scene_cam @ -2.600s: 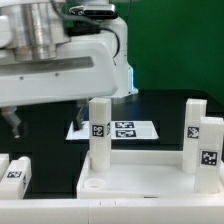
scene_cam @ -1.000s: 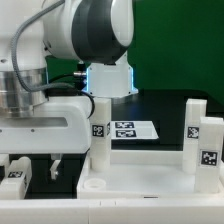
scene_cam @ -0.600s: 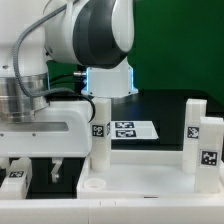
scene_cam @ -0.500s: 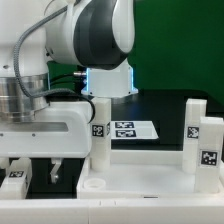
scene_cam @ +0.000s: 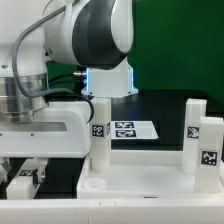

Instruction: Assemble desk

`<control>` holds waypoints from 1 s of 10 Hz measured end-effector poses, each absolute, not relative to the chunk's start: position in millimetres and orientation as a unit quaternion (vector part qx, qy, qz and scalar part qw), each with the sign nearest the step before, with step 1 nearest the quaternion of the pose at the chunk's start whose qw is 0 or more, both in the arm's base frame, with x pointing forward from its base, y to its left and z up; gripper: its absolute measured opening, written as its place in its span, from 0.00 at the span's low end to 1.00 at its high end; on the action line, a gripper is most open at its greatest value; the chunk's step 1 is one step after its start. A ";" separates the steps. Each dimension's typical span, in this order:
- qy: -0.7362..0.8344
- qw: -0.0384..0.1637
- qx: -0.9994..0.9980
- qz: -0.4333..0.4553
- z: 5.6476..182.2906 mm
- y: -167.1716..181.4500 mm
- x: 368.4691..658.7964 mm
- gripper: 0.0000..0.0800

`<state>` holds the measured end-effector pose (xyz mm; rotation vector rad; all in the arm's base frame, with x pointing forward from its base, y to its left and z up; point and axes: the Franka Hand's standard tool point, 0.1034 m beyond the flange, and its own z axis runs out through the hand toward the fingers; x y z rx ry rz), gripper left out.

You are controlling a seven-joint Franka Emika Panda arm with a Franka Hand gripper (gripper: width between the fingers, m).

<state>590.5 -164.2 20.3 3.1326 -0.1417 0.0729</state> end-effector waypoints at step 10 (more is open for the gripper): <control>-0.042 -0.013 0.999 0.020 61.0 -158.7 527.8 0.35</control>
Offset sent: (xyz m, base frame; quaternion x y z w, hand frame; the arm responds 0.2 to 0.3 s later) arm -0.0874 0.0172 0.0538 -0.0077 -0.0091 0.0194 0.9997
